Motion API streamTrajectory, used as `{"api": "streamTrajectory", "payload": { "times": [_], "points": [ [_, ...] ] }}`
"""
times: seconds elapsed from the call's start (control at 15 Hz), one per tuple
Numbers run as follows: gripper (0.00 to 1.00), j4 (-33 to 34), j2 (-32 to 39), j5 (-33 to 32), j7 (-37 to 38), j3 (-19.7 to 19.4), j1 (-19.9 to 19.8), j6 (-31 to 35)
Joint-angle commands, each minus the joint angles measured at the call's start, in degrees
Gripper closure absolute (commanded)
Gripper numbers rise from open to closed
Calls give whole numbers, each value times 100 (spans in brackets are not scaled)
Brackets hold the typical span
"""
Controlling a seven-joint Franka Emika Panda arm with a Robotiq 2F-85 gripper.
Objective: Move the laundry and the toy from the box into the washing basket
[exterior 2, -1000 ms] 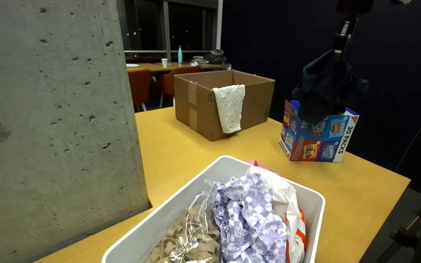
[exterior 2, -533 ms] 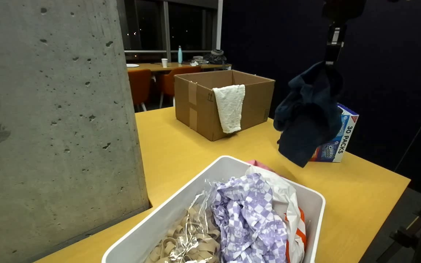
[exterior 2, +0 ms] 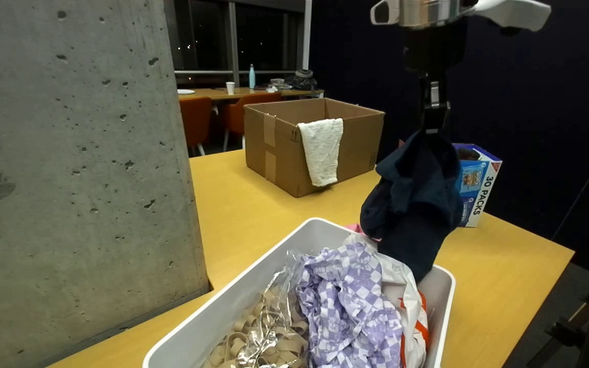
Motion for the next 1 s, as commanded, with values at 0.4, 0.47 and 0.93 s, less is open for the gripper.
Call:
{"api": "streamTrajectory", "payload": {
  "times": [0.4,0.47,0.93],
  "points": [
    [57,921,740,-45,-808,227,249,-457],
    [49,963,728,-26,-838,218,226,-438],
    [1,669,30,179,-938,83,-301,-53]
  ]
}}
